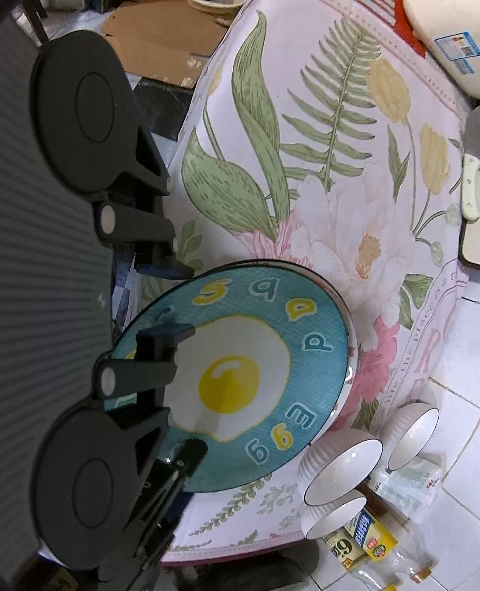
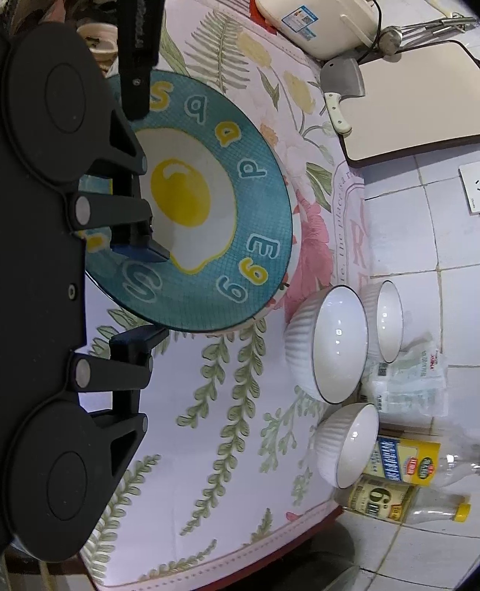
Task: Organize plates and bowls
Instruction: 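Lower the blue plate onto the pink bunny plate and open both grippers, then withdraw both tools and move them toward the large white bowl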
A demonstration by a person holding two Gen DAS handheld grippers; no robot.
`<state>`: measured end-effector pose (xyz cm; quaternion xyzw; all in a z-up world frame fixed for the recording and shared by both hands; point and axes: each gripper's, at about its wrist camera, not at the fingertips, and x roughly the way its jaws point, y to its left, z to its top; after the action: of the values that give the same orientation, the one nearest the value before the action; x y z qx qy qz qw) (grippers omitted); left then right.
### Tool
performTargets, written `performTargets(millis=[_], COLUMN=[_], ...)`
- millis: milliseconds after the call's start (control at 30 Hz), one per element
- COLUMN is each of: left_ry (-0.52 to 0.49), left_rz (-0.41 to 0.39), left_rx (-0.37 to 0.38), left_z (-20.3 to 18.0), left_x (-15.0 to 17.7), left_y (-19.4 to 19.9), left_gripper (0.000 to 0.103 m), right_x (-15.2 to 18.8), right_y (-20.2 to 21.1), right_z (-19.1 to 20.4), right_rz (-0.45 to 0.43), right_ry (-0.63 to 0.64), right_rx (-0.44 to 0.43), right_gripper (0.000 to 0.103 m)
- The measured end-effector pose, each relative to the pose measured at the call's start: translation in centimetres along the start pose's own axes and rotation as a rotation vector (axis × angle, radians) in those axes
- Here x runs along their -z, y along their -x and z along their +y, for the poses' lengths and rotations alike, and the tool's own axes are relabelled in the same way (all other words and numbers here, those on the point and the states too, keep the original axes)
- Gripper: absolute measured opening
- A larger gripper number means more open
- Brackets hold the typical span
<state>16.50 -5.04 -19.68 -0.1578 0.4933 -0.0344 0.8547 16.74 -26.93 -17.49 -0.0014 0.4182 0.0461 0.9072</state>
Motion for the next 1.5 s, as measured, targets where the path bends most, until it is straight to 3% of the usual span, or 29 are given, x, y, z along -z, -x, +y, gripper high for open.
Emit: performTargets(millis=[100, 167, 233, 467, 500, 567, 600, 733, 1000, 1167, 1267, 1500], left_ry=[-0.009, -0.014, -0.027, -0.05, -0.053, -0.054, -0.058, -0.06, -0.074, -0.096, -0.114, -0.187], left_rz=[-0.008, -0.012, -0.027, -0.05, -0.054, -0.061, -0.064, -0.074, -0.085, -0.085, -0.087, -0.127], left_rx=[-0.011, -0.005, 0.002, -0.023, -0.027, -0.033, -0.037, -0.041, -0.05, -0.041, -0.028, 0.015], left_z=[0.0, 0.1, -0.1, -0.6, -0.7, -0.9, -0.9, -1.1, -1.2, -1.6, -2.0, -4.2], left_x=[0.1, 0.3, 0.5, 1.0, 1.1, 1.1, 1.2, 1.2, 1.4, 1.4, 1.5, 2.0], left_y=[0.2, 0.5, 0.8, 1.9, 1.9, 1.9, 1.9, 1.6, 1.2, 2.4, 3.6, 7.9], left_gripper=[0.025, 0.024, 0.016, 0.014, 0.014, 0.014, 0.014, 0.014, 0.017, 0.019, 0.023, 0.034], right_x=[0.0, 0.1, 0.4, 1.7, 1.9, 2.3, 2.4, 2.3, 2.1, 1.9, 1.8, 1.9], right_y=[-0.2, -0.2, -0.1, 2.8, 3.2, 3.9, 4.2, 4.0, 2.9, 5.6, 7.5, 12.0], right_z=[0.1, -0.1, -0.3, -1.0, -1.2, -1.4, -1.5, -0.5, -0.2, -1.3, -2.4, -4.4], right_rz=[-0.038, -0.052, -0.076, -0.123, -0.119, -0.119, -0.124, -0.133, -0.158, -0.225, -0.252, -0.323], right_ry=[0.043, 0.046, 0.057, 0.062, 0.062, 0.061, 0.051, 0.092, 0.074, 0.084, 0.079, 0.105], right_rx=[0.036, 0.027, 0.028, 0.003, -0.012, -0.049, -0.074, -0.075, -0.104, -0.12, -0.13, -0.134], right_gripper=[0.043, 0.043, 0.043, 0.043, 0.041, 0.013, 0.007, 0.002, 0.002, 0.012, 0.021, 0.031])
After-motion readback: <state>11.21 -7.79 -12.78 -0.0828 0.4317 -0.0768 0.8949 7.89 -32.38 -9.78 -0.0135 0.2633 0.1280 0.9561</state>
